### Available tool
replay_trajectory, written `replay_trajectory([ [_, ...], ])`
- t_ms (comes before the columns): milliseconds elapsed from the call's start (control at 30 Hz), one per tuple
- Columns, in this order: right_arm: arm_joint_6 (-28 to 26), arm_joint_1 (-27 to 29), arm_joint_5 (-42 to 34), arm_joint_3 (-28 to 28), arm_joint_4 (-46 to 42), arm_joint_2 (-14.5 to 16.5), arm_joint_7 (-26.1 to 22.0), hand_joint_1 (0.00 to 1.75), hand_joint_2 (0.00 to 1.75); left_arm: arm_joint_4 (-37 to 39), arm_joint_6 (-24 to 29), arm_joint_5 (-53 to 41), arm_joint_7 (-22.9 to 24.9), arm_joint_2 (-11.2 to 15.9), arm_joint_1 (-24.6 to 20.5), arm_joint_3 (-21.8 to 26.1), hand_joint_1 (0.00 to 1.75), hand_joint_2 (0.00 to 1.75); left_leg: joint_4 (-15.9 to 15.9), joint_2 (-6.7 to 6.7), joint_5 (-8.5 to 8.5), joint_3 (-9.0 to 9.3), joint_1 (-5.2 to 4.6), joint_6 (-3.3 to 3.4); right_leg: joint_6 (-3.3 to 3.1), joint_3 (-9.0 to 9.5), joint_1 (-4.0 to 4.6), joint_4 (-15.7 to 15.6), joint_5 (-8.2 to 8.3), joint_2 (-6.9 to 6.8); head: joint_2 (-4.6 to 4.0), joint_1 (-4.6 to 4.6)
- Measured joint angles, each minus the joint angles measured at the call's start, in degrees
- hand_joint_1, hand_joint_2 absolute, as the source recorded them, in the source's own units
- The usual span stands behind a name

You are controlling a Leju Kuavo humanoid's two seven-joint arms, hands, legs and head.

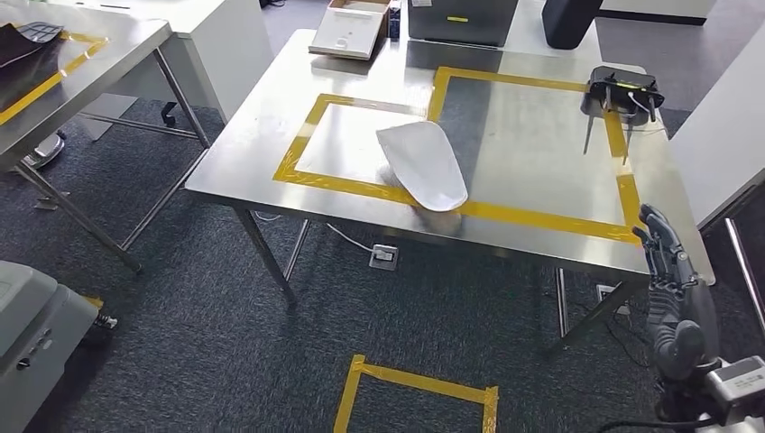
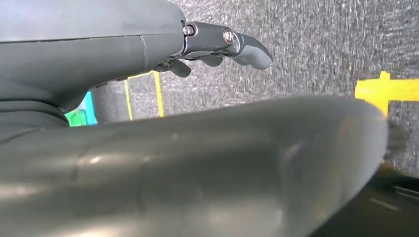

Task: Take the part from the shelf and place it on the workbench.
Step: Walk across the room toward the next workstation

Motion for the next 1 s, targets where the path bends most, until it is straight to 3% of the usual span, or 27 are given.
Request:
replay_trajectory([
  [67, 0.31, 0.29, 0.0, -0.35, -0.03, 0.44, 0.01, 0.0, 0.0, -0.16, -0.03, -0.34, -0.39, 0.07, -0.43, -0.01, 0.0, 0.0, -5.89, -0.23, -1.71, 3.76, -0.3, 0.74, 0.89, -0.51, 0.01, 0.13, 1.04, 0.0, 0.0, -0.08],
  [133, 0.55, 0.7, 0.02, -0.47, 0.11, 0.84, 0.14, 0.0, 0.0, -0.23, -0.03, -0.61, -0.65, 0.14, -0.79, -0.02, 0.0, 0.0, -6.69, -0.21, -1.48, 3.5, -0.62, 1.99, 1.76, -0.5, -0.13, -0.33, 2.07, -0.02, 0.0, -0.12],
  [167, 0.67, 1.02, -0.06, -0.53, 0.36, 1.0, 0.31, 0.0, 0.0, -0.25, -0.03, -0.73, -0.74, 0.22, -0.95, -0.02, 0.0, 0.0, -6.72, -0.01, -0.95, 3.07, -0.64, 2.6, 2.08, -0.7, -0.27, -0.22, 1.76, 0.0, 0.0, -0.12],
  [200, 0.78, 1.35, -0.19, -0.62, 0.8, 1.13, 0.55, 0.0, 0.0, -0.26, -0.03, -0.81, -0.81, 0.34, -1.07, -0.02, 0.0, 0.0, -6.8, 0.18, -0.26, 2.46, -0.63, 3.18, 2.34, -1.13, -0.37, 0.61, 0.34, 0.03, 0.0, -0.07],
  [233, 0.77, 1.61, -0.23, -0.75, 1.44, 1.23, 0.8, 0.0, 0.0, -0.26, -0.03, -0.91, -0.89, 0.48, -1.19, -0.02, 0.0, 0.0, -6.89, 0.38, 0.52, 1.67, -0.61, 3.65, 2.49, -1.8, -0.4, 2.56, -2.25, 0.07, 0.0, -0.03],
  [300, 0.15, 1.83, 0.33, -1.08, 3.55, 1.4, 1.39, 0.0, 0.0, -0.26, -0.03, -1.13, -1.02, 0.7, -1.43, -0.03, 0.0, 0.0, -6.79, 0.61, 2.01, -0.04, -0.8, 4.14, 2.57, -3.32, -0.22, 9.25, -8.63, 0.15, 0.0, 0.06],
  [333, -0.45, 1.86, 0.9, -1.2, 5.16, 1.5, 1.57, 0.0, 0.0, -0.26, -0.07, -1.23, -1.08, 0.75, -1.53, -0.03, 0.0, 0.0, -6.67, 0.67, 2.78, -0.98, -0.95, 4.24, 2.53, -3.74, -0.09, 12.82, -10.42, 0.17, 0.0, 0.09],
  [367, -1.05, 1.88, 1.41, -1.27, 7.05, 1.63, 1.79, 0.0, 0.0, -0.26, -0.16, -1.32, -1.1, 0.79, -1.59, -0.04, 0.0, 0.0, -6.51, 0.72, 3.51, -1.91, -1.11, 4.29, 2.42, -3.58, 0.05, 15.26, -10.7, 0.19, 0.0, 0.1],
  [400, -1.63, 1.85, 1.81, -1.3, 9.17, 1.83, 2.0, 0.0, 0.0, -0.26, -0.31, -1.46, -1.12, 0.83, -1.63, -0.05, 0.0, 0.0, -6.31, 0.76, 4.18, -2.83, -1.27, 4.31, 2.19, -2.54, 0.21, 15.96, -9.75, 0.19, 0.0, 0.11],
  [467, -3.44, 1.35, 2.95, -1.43, 14.14, 2.42, 2.58, 0.0, 0.0, -0.26, -0.73, -1.94, -1.05, 0.9, -1.71, -0.17, 0.0, 0.0, -5.94, 0.82, 5.28, -4.41, -1.52, 4.22, 1.37, 2.46, 0.65, 11.32, -7.02, 0.21, 0.0, 0.12],
  [533, -7.61, -0.12, 5.3, -1.96, 20.92, 3.31, 3.08, 0.0, 0.0, -0.32, -1.01, -2.44, -0.79, 0.91, -1.89, -0.34, 0.0, 0.0, -5.79, 0.87, 6.33, -5.33, -1.7, 3.86, 0.31, 8.06, 1.19, 3.36, -7.23, 0.22, 0.0, 0.08],
  [600, -12.37, -2.35, 7.14, -3.08, 29.74, 4.23, 3.19, 0.0, 0.0, -0.37, -0.92, -2.63, -0.58, 0.9, -1.97, -0.41, 0.0, 0.0, -6.07, 0.92, 7.47, -5.67, -1.6, 3.21, -0.43, 9.79, 1.66, -0.61, -8.08, 0.22, 0.0, 0.19],
  [667, -14.49, -5.2, 6.45, -4.77, 40.93, 4.94, 2.56, 0.0, 0.0, -0.34, -0.59, -2.5, -0.61, 0.94, -1.77, -0.42, 0.0, 0.0, -6.41, 0.83, 8.15, -5.93, -1.42, 2.48, -1.0, 9.12, 1.65, -1.33, -6.84, 0.17, 0.0, 0.36],
  [700, -14.78, -6.62, 5.41, -5.83, 47.05, 5.23, 2.59, 0.0, 0.0, -0.33, -0.36, -2.39, -0.63, 0.97, -1.66, -0.42, 0.0, 0.0, -5.9, 0.66, 7.27, -6.36, -1.39, 2.14, -1.34, 8.71, 1.51, -1.65, -6.01, 0.07, 0.0, 0.36],
  [733, -14.98, -7.77, 4.34, -7.0, 53.06, 5.55, 3.06, 0.0, 0.0, -0.32, -0.2, -2.26, -0.68, 1.0, -1.54, -0.42, 0.0, 0.0, -4.41, 0.47, 5.3, -7.01, -1.36, 1.8, -1.61, 8.15, 1.28, -1.95, -5.14, -0.06, 0.0, 0.35],
  [800, -15.57, -8.83, 2.51, -9.38, 63.67, 6.32, 6.51, 0.0, 0.0, -0.31, -0.01, -1.94, -0.9, 1.03, -1.35, -0.42, 0.0, 0.0, 1.66, 0.2, -0.57, -8.71, -1.1, 1.17, -1.83, 6.63, 1.1, -2.05, -3.7, -0.41, 0.0, 0.33],
  [833, -15.91, -8.82, 1.85, -10.42, 67.98, 6.77, 9.04, 0.0, 0.0, -0.31, 0.03, -1.68, -1.13, 1.04, -1.17, -0.4, 0.0, 0.0, 5.18, 0.21, -2.6, -9.31, -0.94, 0.87, -1.78, 5.77, 1.07, -1.96, -3.07, -0.58, 0.0, 0.33],
  [867, -16.32, -8.54, 1.26, -11.39, 71.84, 7.28, 12.19, 0.0, 0.0, -0.3, 0.09, -1.34, -1.41, 1.07, -0.94, -0.36, 0.0, 0.0, 7.9, 0.22, -3.22, -9.4, -0.78, 0.61, -1.68, 4.87, 1.04, -1.79, -2.49, -0.74, 0.0, 0.33],
  [933, -17.61, -7.55, 0.63, -13.07, 78.01, 8.52, 20.71, 0.0, 0.0, -0.27, 0.27, -0.39, -2.0, 1.16, -0.34, -0.12, 0.0, 0.0, 8.37, 0.23, -1.02, -7.04, -0.49, 0.27, -1.35, 3.04, 0.89, -1.1, -1.5, -0.99, 0.0, 0.33],
  [967, -18.63, -7.02, 0.78, -13.72, 80.61, 9.25, 26.03, 0.0, 0.0, -0.27, 0.36, 0.03, -2.17, 1.21, -0.11, 0.07, 0.0, 0.0, 5.72, 0.19, 0.29, -4.38, -0.37, 0.16, -1.12, 2.11, 0.78, -0.59, -1.07, -1.04, 0.0, 0.33],
  [1000, -19.91, -6.59, 1.32, -14.16, 82.73, 9.94, 31.84, 0.0, 0.0, -0.27, 0.47, 0.33, -2.19, 1.23, 0.03, 0.25, 0.0, 0.0, 1.75, 0.07, 0.35, -1.18, -0.33, 0.11, -0.83, 1.25, 0.72, -0.06, -0.67, -1.03, 0.0, 0.3],
])
